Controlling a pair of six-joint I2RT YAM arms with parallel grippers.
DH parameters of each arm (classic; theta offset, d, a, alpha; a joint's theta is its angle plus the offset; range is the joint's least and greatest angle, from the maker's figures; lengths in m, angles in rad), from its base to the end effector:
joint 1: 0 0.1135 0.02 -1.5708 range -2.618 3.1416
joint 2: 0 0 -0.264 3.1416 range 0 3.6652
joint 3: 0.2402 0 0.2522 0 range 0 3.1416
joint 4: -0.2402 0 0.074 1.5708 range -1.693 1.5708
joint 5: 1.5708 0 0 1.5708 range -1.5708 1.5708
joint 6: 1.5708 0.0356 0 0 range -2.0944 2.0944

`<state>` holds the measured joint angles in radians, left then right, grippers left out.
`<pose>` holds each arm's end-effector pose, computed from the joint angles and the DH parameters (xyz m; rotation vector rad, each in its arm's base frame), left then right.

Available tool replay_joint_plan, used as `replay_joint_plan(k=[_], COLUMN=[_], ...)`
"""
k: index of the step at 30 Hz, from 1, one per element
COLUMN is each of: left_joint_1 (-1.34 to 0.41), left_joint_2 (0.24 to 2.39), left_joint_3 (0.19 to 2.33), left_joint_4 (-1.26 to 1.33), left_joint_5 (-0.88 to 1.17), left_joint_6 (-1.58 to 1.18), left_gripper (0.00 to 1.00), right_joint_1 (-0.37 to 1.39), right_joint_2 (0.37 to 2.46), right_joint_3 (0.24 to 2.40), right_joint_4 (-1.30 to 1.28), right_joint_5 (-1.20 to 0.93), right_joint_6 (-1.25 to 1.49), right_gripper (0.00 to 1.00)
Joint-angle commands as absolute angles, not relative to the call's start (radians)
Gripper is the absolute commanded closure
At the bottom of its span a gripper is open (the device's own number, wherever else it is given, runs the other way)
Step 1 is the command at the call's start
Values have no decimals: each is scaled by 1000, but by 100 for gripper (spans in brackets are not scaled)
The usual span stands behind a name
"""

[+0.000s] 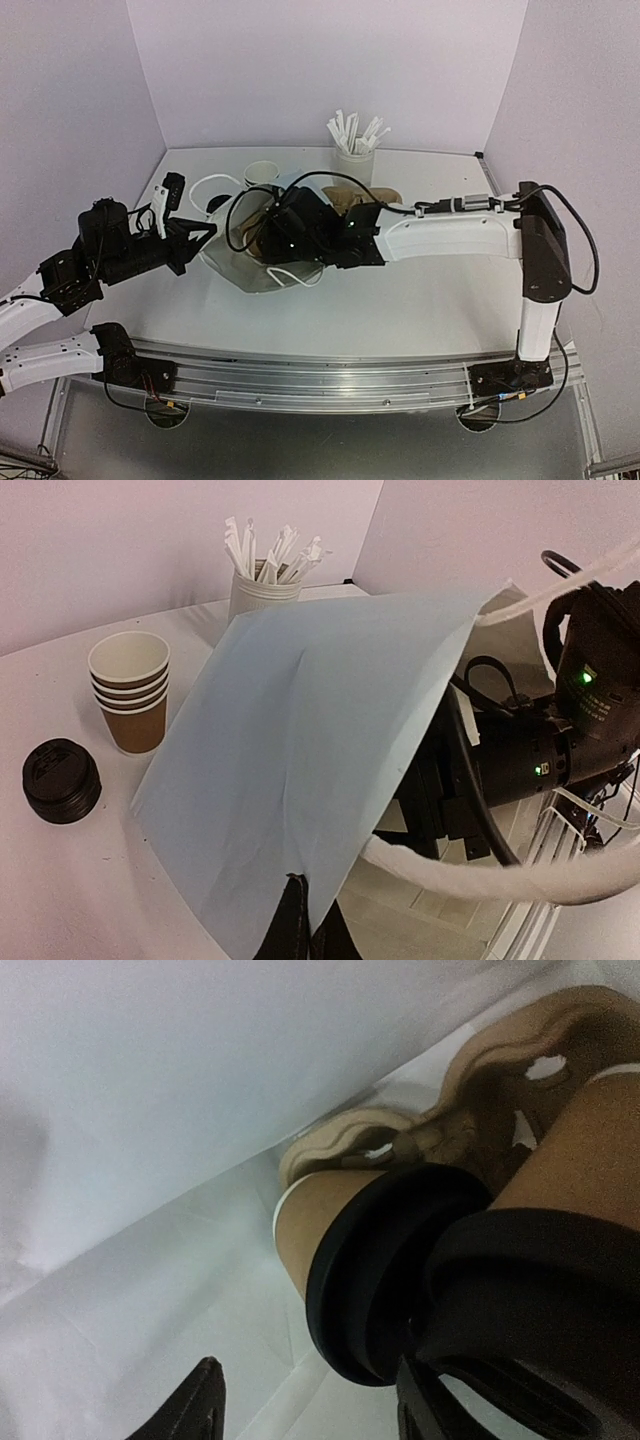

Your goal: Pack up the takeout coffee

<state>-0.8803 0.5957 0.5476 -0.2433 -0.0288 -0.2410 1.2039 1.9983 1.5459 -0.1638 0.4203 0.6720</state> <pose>0.0989 -0.1181 0.2783 0.5869 1.8389 -0.7402 0.1796 0.4269 0.2391 -0.3413 2.1688 0.6348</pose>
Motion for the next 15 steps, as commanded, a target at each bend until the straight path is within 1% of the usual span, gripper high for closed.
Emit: replay_joint_plan(k=[1,5,11,12,15], left_joint_1=[-876,-876,-876,-877,-876], left_joint_2=[587,587,588,589,591], left_joint_3=[537,535,537,537,534], left_joint_4=[-271,-267,-270,-270,-266], left_joint_5=[-12,-14,-14,-14,-8], left_joint_6=[-256,-256,-256,-256,-258], left_gripper=[100,100,100,100,100], right_joint_1=[1186,1186,1182,1177,1155], right_joint_2=[1939,1790,1699,1691,1675], right_joint_3=[1572,1470,1463,1466,1458], right_joint_4=[-204,-204,-199,-196,-189], right_joint_5=[322,342,149,104,33], right_joint_6=[610,566,488,484,510], right_gripper=[42,40,39,38,27])
